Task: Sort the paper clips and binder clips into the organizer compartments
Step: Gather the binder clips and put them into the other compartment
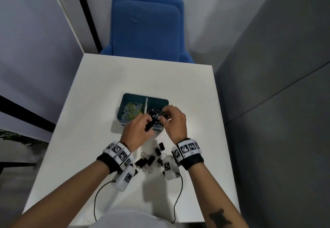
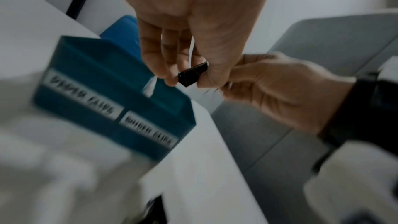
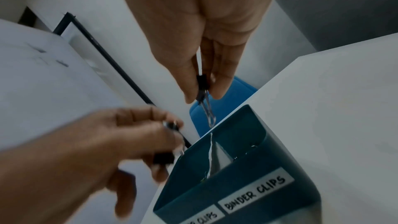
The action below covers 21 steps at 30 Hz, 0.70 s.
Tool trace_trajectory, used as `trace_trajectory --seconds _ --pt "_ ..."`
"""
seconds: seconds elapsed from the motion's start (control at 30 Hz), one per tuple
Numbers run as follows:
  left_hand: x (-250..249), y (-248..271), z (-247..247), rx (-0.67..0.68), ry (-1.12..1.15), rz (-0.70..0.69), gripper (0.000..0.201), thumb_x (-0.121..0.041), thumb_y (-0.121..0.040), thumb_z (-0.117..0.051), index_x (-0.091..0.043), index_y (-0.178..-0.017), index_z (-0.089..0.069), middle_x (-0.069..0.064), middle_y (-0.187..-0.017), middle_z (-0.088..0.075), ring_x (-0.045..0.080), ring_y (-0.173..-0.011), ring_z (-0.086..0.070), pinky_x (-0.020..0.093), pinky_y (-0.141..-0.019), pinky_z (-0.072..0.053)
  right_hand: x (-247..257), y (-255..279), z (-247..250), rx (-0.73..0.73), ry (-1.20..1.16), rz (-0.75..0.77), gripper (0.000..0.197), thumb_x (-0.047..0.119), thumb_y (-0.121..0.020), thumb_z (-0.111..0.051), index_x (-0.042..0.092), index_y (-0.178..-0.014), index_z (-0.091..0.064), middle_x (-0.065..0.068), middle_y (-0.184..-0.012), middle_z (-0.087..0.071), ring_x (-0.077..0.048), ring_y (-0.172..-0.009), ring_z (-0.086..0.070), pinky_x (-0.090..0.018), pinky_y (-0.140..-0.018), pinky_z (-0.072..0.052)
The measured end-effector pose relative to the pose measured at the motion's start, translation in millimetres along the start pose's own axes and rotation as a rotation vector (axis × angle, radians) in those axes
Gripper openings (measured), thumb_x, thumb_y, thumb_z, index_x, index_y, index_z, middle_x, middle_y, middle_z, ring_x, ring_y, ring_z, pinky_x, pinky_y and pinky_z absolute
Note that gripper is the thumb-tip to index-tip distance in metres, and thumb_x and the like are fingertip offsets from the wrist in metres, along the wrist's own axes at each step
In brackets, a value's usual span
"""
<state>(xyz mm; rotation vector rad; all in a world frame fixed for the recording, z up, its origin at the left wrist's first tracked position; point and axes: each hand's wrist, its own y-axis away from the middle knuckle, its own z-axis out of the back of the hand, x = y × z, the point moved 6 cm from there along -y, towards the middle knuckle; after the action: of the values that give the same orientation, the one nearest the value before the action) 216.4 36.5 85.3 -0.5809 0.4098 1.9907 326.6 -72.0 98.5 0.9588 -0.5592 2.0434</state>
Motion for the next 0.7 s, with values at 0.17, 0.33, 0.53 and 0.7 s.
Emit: trace_trajectory --seconds 0.17,0.33,0.53,0.7 --pt "-22.2 -41.3 29.2 -0.100 0.140 -0.054 0.038 -0.029 -0.083 -0.069 -0.023 -0.117 -0.053 -0.006 -0.106 -0.056 0.011 -0.079 -0.057 0.030 -0.068 -0.050 -22.7 12.0 -2.3 -0.020 0.036 -0.092 0.035 0.020 -0.082 -0.071 0.020 -0.115 -0.057 0.001 -0.103 -0.062 -0.012 -0.088 -0.059 -0.025 -0.072 -0.046" --pt "-8.9 -21.8 15.1 -0.013 0.033 -0.068 0.031 -0.031 -0.087 -0.066 -0.021 -0.115 -0.058 -0.006 -0.107 -0.058 0.009 -0.079 -0.056 0.029 -0.070 -0.051 -76.9 62.4 -28.6 0.214 0.234 -0.198 0.046 0.028 -0.084 -0.068 0.023 -0.127 -0.051 -0.001 -0.113 -0.057 -0.020 -0.101 -0.058 -0.031 -0.079 -0.048" --pt "71.5 54.4 -49.7 0.484 -0.262 0.036 0.070 -0.057 -0.078 -0.066 -0.023 -0.133 -0.039 -0.001 -0.128 -0.046 0.017 -0.098 -0.059 0.032 -0.076 -0.048 -123.6 103.3 -61.9 0.735 0.492 -0.243 0.107 0.028 -0.065 -0.085 0.031 -0.149 -0.018 -0.009 -0.139 -0.029 -0.031 -0.124 -0.038 -0.044 -0.089 -0.050" --pt "122.3 105.5 -83.8 0.727 -0.339 0.133 0.124 -0.047 -0.066 -0.080 -0.025 -0.151 0.006 0.013 -0.150 -0.012 0.030 -0.116 -0.050 0.033 -0.090 -0.044 -122.8 105.8 -72.9 0.764 0.612 -0.122 0.124 0.029 -0.058 -0.090 0.037 -0.148 -0.005 -0.009 -0.142 -0.018 -0.032 -0.122 -0.035 -0.043 -0.080 -0.053"
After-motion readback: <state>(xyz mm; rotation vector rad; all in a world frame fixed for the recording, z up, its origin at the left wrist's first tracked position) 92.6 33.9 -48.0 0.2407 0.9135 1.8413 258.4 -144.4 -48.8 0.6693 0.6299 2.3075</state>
